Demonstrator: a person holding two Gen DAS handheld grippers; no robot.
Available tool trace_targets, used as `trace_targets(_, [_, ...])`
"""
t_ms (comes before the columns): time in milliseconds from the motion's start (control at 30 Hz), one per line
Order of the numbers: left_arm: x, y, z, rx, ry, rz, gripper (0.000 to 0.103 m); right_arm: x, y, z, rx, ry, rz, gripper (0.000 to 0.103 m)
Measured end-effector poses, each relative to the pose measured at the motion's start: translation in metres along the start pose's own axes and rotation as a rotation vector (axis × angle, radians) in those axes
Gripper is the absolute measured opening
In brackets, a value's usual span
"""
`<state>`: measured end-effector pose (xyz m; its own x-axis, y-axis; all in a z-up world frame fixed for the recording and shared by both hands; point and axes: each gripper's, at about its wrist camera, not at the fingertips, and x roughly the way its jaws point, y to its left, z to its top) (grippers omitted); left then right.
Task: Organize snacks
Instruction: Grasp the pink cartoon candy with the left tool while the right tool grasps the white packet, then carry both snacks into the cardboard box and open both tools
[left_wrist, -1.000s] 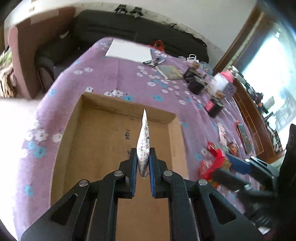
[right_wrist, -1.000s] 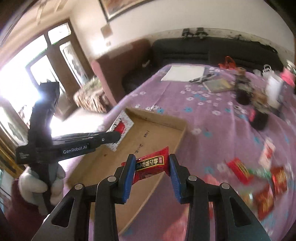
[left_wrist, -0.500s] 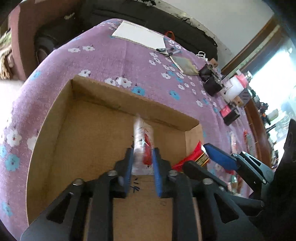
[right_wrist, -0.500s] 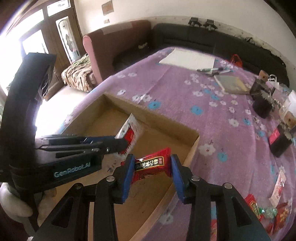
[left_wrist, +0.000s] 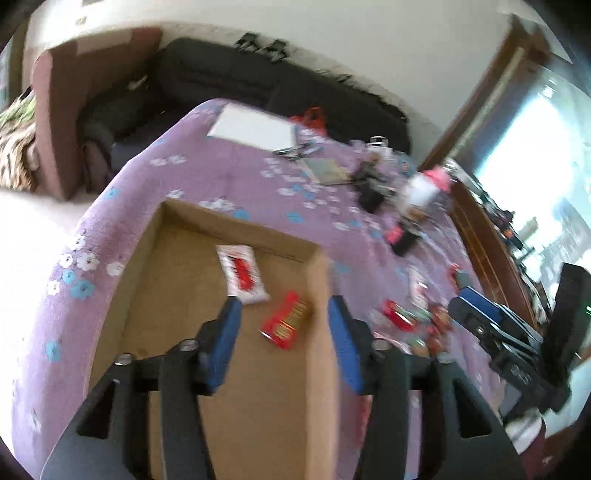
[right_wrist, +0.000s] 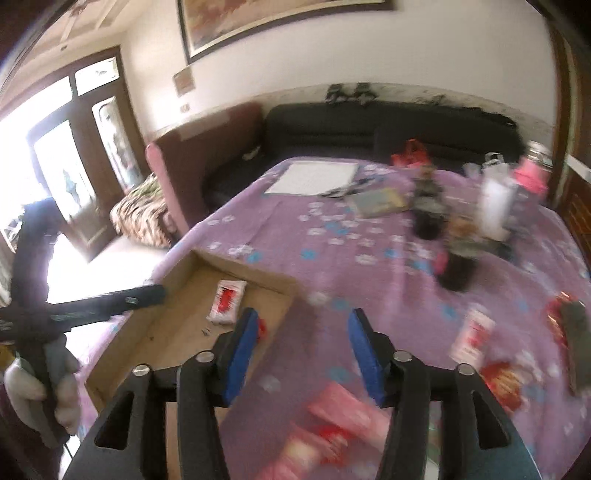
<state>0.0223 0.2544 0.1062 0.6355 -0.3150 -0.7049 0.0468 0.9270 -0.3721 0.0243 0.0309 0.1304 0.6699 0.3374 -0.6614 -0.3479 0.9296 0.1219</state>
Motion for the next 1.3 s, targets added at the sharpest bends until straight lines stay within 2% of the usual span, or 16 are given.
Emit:
trace_targets(100, [-0.011, -0.032, -0.021, 0.061, 0.0, -0.037, 0.063, -0.031, -0.04, -0.027, 0.064, 0.0, -0.031, 0.061])
trace_targets(167, [-0.005, -0.055, -0.036, 0.117, 0.037, -0.056, 0.063, -0.04, -0.065, -0.047, 0.101, 0.03, -0.052, 0.061])
trace_targets(267, [0.012, -0.085, -0.063, 0.178, 0.096, -0.068, 0.063, -0.05, -0.094, -0.081, 0.142, 0.068, -0.104, 0.061])
trace_targets(433, [0.049, -0.115, -0.1, 0.223, 0.183, -0.046, 0.063, -0.055, -0.132, -0.123, 0.237, 0.099, -0.108, 0.061])
trace_targets(633, [0.07, -0.132, -0.121, 0.28, 0.211, 0.019, 0.063, -0.048, -0.122, -0.136, 0.189, 0.101, -0.082, 0.061])
trace_targets(900, [0.098, -0.129, -0.13, 0.314, 0.243, 0.089, 0.063, -0.02, -0.109, -0.14, 0.069, 0.114, -0.132, 0.061])
trace_targets(1033, [0.1, -0.134, -0.134, 0.359, 0.21, 0.115, 0.063, -0.01, -0.108, -0.141, 0.046, 0.12, -0.14, 0.061])
trace_targets(1100, [0.1, -0.136, -0.135, 0.374, 0.188, 0.133, 0.053, -0.006, -0.109, -0.14, 0.044, 0.127, -0.137, 0.061])
trace_targets(1133, [0.099, -0.137, -0.136, 0.391, 0.171, 0.153, 0.037, -0.005, -0.109, -0.14, 0.044, 0.129, -0.134, 0.061])
trace_targets(1167, [0.099, -0.137, -0.136, 0.397, 0.163, 0.163, 0.026, -0.004, -0.11, -0.139, 0.044, 0.129, -0.134, 0.061])
trace_targets(1233, [0.097, -0.135, -0.136, 0.38, 0.16, 0.146, 0.026, -0.003, -0.11, -0.138, 0.045, 0.134, -0.133, 0.06])
trace_targets(1300, [0.095, -0.133, -0.136, 0.371, 0.162, 0.128, 0.026, -0.002, -0.109, -0.138, 0.041, 0.139, -0.13, 0.047])
